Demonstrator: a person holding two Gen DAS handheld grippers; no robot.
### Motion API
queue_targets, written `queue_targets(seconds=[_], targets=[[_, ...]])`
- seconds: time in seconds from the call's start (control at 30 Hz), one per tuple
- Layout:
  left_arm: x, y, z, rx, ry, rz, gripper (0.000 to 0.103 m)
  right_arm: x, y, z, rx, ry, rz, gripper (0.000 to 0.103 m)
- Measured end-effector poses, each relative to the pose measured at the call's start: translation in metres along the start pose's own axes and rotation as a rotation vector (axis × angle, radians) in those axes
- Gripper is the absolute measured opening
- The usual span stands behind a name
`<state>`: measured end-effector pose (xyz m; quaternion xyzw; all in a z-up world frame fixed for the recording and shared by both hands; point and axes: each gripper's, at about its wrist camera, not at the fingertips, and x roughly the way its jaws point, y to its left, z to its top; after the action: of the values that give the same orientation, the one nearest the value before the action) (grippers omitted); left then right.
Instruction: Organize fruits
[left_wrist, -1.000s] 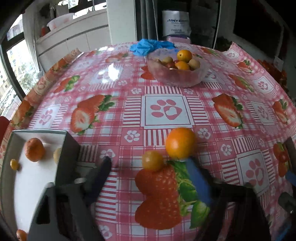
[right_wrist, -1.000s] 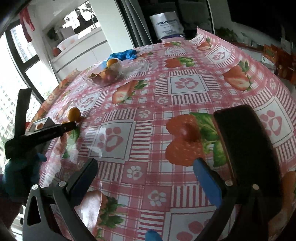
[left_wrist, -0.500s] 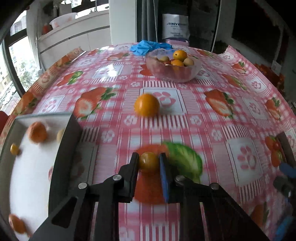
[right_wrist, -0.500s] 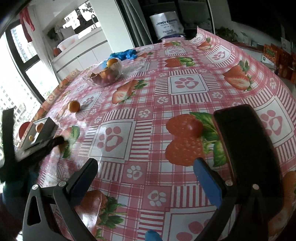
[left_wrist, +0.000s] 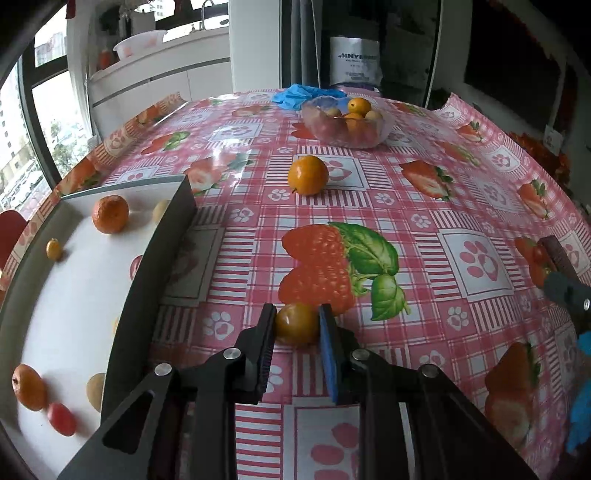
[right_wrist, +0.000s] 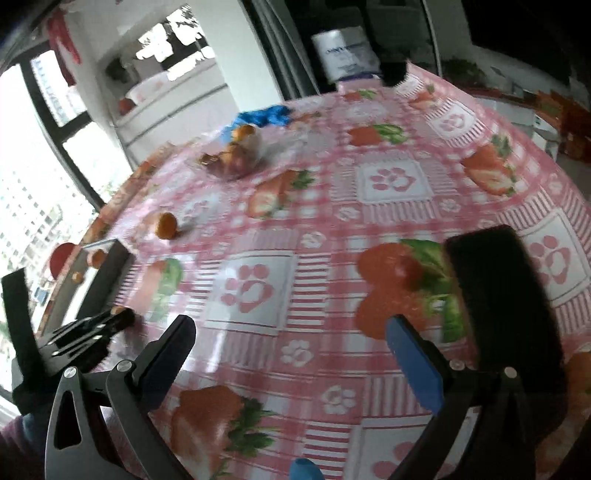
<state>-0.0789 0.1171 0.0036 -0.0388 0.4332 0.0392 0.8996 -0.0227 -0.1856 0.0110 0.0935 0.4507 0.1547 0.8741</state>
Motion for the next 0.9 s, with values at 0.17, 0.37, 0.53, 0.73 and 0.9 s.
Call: queue_targets(seconds=[0.17, 0.37, 0.53, 0.73, 0.9], targets=[[0.000, 0.000, 0.000, 0.006, 0.005, -0.001, 0.025, 0.012, -0.002, 0.001, -0.011, 0.035, -0.076, 0.103], [-0.003, 0.006, -0.002, -0.042, -0.011, 0.031, 0.093, 0.033, 0.020, 0.006, -0.132, 0.059, -0.152, 0.103], [0.004, 0.003, -0.002, -0.011, 0.026, 0.055, 0.093, 0.021, 0.038, 0.006, -0.197, 0.031, 0.049, 0.103], [0.007, -0.001, 0.000, -0.017, 0.044, 0.060, 0.098, -0.019, -0.006, 0.008, -0.014, -0.066, 0.112, 0.103], [0.009, 0.000, 0.000, -0.028, 0.042, 0.071, 0.102, -0.046, -0.059, 0.002, 0.206, -0.126, 0.097, 0.103]])
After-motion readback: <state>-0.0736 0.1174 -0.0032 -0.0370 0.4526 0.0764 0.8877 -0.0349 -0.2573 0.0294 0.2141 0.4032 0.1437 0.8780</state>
